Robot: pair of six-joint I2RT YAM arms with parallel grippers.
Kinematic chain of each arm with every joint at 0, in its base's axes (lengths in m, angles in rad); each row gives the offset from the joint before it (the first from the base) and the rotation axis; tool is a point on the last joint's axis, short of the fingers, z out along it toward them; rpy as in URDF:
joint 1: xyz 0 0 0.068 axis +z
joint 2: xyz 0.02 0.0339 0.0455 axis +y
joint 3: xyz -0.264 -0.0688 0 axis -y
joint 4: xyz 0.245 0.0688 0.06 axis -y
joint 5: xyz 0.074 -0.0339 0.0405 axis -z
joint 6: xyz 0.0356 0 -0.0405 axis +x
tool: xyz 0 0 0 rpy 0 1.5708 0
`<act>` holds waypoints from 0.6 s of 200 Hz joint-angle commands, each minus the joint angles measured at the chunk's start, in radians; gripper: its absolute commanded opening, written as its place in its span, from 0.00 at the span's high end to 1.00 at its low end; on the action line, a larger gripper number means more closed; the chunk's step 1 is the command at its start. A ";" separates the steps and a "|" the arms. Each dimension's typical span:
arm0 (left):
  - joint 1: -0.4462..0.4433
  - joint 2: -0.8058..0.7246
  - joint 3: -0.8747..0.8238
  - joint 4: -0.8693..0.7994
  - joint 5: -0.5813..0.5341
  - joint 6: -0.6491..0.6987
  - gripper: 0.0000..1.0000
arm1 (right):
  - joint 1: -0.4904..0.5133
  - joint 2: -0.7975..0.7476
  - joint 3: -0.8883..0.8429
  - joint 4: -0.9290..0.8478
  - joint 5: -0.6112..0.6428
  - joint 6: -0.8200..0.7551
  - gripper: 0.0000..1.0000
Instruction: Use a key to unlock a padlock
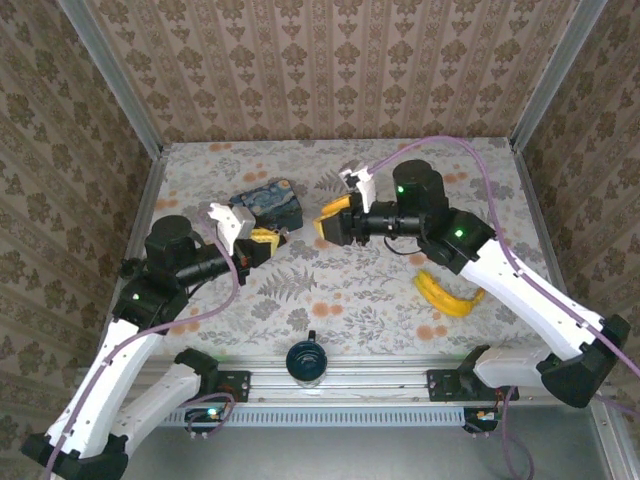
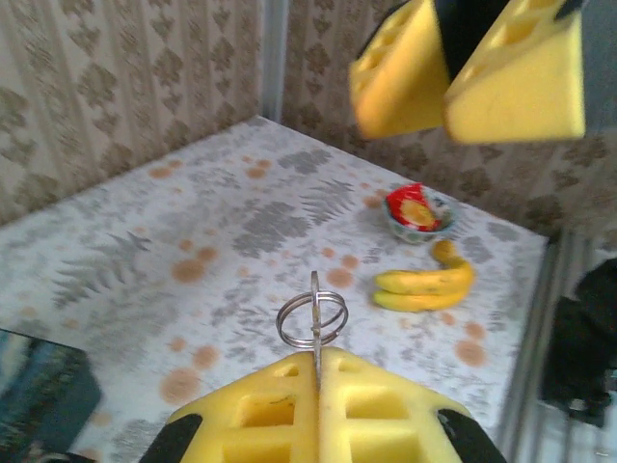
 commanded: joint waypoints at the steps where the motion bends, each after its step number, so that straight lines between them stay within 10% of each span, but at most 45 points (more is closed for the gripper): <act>1: 0.017 0.009 0.037 -0.076 0.142 -0.097 1.00 | 0.029 0.049 0.052 0.039 -0.128 -0.073 0.51; 120: 0.093 0.037 0.023 -0.073 0.292 -0.164 1.00 | 0.064 0.216 0.087 0.093 -0.301 -0.085 0.52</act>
